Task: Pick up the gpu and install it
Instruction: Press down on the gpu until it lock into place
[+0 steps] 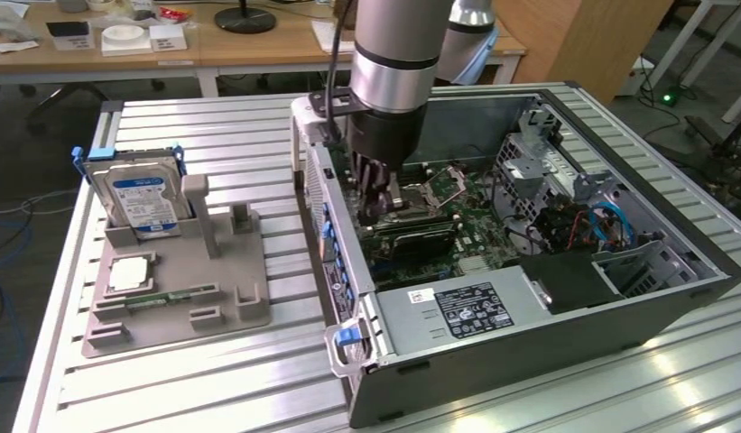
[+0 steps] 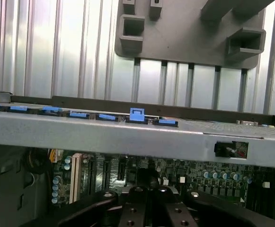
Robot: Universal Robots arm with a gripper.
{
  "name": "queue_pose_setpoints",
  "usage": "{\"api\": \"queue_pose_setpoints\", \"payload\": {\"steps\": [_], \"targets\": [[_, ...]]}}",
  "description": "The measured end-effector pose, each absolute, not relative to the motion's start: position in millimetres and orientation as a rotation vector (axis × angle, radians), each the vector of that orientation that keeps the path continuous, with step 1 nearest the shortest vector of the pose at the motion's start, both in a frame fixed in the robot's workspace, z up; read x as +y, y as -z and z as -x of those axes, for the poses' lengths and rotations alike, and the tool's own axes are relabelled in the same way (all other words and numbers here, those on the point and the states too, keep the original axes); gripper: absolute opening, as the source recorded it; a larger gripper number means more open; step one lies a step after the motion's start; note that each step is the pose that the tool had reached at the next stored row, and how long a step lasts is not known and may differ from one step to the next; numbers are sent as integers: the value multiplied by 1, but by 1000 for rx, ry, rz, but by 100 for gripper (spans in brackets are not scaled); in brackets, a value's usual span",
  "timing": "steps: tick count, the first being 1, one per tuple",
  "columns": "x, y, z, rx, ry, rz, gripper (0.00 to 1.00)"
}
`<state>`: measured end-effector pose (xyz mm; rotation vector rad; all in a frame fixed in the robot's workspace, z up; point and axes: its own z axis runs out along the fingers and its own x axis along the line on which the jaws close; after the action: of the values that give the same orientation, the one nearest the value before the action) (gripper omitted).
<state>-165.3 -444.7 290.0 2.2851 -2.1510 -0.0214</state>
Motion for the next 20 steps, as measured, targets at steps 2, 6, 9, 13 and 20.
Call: {"api": "queue_pose_setpoints", "payload": {"steps": [2,6,9,13,20], "targets": [[-445,-290,160,-2151,21,-2285,10],[-445,-290,145,-2151,21,-2285,10],[-445,-290,131,-2151,21,-2285,10],[-445,-289,114,-2151,22,-2285,10],[-445,-288,94,-2151,22,-2285,10]]}}
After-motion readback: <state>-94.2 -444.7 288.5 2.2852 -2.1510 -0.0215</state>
